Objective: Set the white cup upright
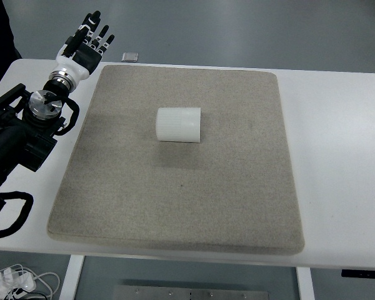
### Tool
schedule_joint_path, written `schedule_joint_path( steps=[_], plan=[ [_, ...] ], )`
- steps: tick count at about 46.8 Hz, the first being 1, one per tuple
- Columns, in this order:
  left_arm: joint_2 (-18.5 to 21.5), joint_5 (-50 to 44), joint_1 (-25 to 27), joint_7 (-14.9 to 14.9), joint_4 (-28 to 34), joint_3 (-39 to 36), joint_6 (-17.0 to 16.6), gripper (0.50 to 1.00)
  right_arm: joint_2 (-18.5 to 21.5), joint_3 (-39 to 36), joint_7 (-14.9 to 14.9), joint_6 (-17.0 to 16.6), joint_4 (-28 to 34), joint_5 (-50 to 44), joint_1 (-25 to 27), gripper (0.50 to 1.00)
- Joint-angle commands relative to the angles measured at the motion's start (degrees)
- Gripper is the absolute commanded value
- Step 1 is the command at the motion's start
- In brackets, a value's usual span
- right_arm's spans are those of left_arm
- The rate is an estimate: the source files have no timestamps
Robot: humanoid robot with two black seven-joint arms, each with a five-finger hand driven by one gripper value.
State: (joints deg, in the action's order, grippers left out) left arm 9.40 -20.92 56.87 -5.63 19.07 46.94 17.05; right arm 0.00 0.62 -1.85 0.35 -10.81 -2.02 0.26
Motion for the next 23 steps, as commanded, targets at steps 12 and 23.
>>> schedule_joint_path(
  steps=[12, 23],
  plan=[
    [0.00, -0.09, -0.09, 0.09, 0.44, 0.26, 0.09, 0.996, 0.00, 0.00, 0.00, 0.00, 0.00, 0.00, 0.00, 0.952],
    [0.00, -0.09, -0.18, 0.00, 0.35, 0.35, 0.26, 0.994, 0.00, 0.00, 0.00, 0.00, 0.00, 0.00, 0.00, 0.952]
  ],
)
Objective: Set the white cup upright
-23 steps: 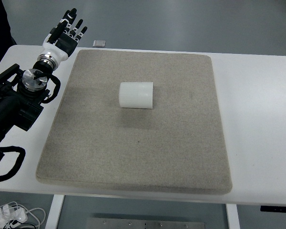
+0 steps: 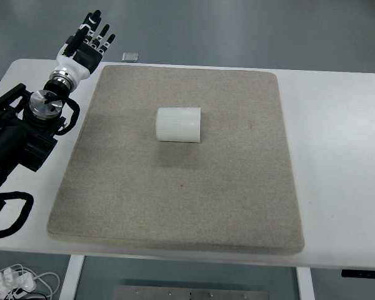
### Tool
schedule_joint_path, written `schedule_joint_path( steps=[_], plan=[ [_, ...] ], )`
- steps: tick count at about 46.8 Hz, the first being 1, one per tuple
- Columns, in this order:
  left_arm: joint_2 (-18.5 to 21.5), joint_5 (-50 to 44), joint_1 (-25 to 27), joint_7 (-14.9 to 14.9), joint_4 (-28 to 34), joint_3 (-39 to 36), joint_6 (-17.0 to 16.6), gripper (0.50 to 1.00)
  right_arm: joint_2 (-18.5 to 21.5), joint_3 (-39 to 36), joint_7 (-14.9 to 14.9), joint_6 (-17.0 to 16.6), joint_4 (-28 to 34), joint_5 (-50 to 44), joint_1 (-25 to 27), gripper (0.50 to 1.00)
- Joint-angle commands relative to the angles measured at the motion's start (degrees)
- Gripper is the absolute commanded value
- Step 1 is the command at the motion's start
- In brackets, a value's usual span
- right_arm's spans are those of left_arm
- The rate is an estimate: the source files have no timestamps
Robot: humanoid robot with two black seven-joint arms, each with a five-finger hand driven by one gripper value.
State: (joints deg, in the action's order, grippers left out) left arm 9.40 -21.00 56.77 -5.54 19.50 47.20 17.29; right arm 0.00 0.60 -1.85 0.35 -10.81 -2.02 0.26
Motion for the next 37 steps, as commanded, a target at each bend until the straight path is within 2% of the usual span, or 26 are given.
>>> schedule_joint_path(
  steps=[1, 12, 19, 23, 29, 37],
  plan=[
    [0.00, 0.00, -0.08, 0.00, -0.16, 0.09, 0.03, 0.996, 0.00, 0.01, 0.00, 0.00, 0.00, 0.00, 0.00, 0.952],
    [0.09, 0.00, -0.26, -0.08, -0.25, 0.35, 1.08, 0.996, 0.00, 0.01, 0.00, 0.00, 0.00, 0.00, 0.00, 0.952],
    [-0.09, 0.43, 0.09, -0.08, -0.08, -0.53, 3.89, 0.994, 0.00, 0.01, 0.00, 0.00, 0.00, 0.00, 0.00, 0.952],
    [-0.09, 1.75, 0.62, -0.08, 0.10, -0.53, 4.33, 0.994, 0.00, 0.01, 0.00, 0.00, 0.00, 0.00, 0.00, 0.952],
    [0.26, 6.75, 2.20, -0.08, 0.97, -0.53, 4.42, 0.994, 0.00, 0.01, 0.00, 0.00, 0.00, 0.00, 0.00, 0.952],
    [0.62, 18.62, 3.26, -0.26, 3.26, -0.53, 4.42, 0.994, 0.00, 0.01, 0.00, 0.00, 0.00, 0.00, 0.00, 0.952]
  ],
)
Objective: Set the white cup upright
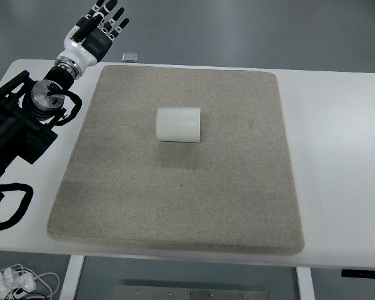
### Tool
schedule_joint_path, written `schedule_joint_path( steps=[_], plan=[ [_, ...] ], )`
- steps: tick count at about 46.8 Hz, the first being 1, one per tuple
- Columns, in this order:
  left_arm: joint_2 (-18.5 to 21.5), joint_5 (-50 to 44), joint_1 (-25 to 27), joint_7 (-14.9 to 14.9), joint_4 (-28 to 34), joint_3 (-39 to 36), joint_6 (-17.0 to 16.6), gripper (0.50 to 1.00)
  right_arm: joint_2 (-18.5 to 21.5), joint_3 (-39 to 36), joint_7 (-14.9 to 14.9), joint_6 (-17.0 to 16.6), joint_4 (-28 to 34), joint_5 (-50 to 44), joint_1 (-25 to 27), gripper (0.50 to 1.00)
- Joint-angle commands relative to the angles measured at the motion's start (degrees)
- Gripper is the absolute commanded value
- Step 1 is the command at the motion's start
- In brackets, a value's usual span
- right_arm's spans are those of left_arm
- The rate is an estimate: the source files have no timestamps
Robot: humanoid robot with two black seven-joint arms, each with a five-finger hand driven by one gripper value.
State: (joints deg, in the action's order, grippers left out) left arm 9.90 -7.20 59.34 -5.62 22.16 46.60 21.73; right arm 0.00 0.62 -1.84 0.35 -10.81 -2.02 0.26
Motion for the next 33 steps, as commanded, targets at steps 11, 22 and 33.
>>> schedule_joint_path(
  steps=[11, 22, 33],
  plan=[
    [0.29, 18.52, 2.27, -0.97, 4.11, -0.81, -0.11, 0.994, 0.00, 0.00, 0.00, 0.00, 0.00, 0.00, 0.00, 0.952],
    [2.49, 37.06, 2.09, -1.76, 14.31, -4.59, -2.75, 0.988, 0.00, 0.00, 0.00, 0.00, 0.00, 0.00, 0.00, 0.952],
    [4.60, 59.22, 2.09, -1.59, 24.42, -8.45, -6.79, 0.986, 0.00, 0.00, 0.00, 0.00, 0.00, 0.00, 0.00, 0.952]
  ],
)
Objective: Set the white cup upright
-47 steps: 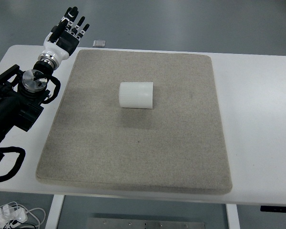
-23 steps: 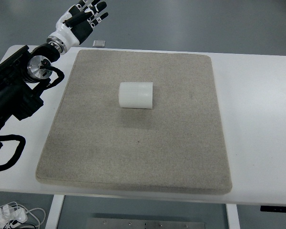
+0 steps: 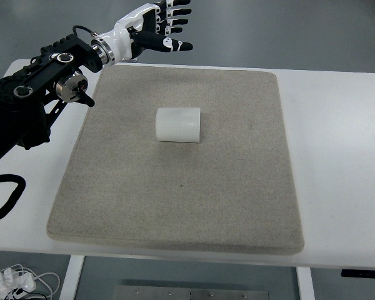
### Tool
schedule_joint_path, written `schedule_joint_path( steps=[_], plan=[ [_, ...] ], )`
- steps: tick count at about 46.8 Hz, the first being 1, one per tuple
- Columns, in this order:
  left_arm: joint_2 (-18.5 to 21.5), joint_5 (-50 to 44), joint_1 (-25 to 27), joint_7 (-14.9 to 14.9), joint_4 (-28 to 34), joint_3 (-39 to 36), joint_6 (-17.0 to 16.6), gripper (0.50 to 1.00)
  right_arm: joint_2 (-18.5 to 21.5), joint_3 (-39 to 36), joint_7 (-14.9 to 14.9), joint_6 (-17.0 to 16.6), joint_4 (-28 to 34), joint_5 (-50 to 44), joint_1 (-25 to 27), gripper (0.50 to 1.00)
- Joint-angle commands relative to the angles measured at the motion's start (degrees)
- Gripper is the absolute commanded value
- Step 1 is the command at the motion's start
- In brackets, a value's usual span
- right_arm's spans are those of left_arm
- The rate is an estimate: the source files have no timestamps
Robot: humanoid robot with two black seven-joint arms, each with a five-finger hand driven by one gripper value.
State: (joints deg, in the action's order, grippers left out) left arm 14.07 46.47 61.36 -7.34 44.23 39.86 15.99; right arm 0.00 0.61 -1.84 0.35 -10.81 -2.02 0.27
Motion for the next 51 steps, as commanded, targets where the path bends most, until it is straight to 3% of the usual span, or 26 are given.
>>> schedule_joint_path(
  steps=[1, 11, 22, 42, 51],
  plan=[
    [0.52, 6.95, 0.08, 0.22, 2.87, -2.23, -1.22, 0.986, 0.00, 0.01, -0.01, 0.00, 0.00, 0.00, 0.00, 0.952],
    [0.96, 16.63, 0.69, 1.36, 5.42, -7.51, -0.96, 0.986, 0.00, 0.01, -0.01, 0.00, 0.00, 0.00, 0.00, 0.952],
    [1.83, 17.42, 4.56, 4.88, 6.13, -15.42, -0.52, 0.962, 0.00, 0.01, -0.01, 0.00, 0.00, 0.00, 0.00, 0.952],
    [2.01, 17.43, 7.55, 7.25, 6.65, -21.05, 6.42, 0.975, 0.00, 0.01, -0.01, 0.00, 0.00, 0.00, 0.00, 0.952],
    [4.91, 17.43, 7.46, 7.52, 10.34, -21.22, 7.92, 0.977, 0.00, -0.08, -0.01, 0.00, 0.00, 0.00, 0.00, 0.952]
  ],
)
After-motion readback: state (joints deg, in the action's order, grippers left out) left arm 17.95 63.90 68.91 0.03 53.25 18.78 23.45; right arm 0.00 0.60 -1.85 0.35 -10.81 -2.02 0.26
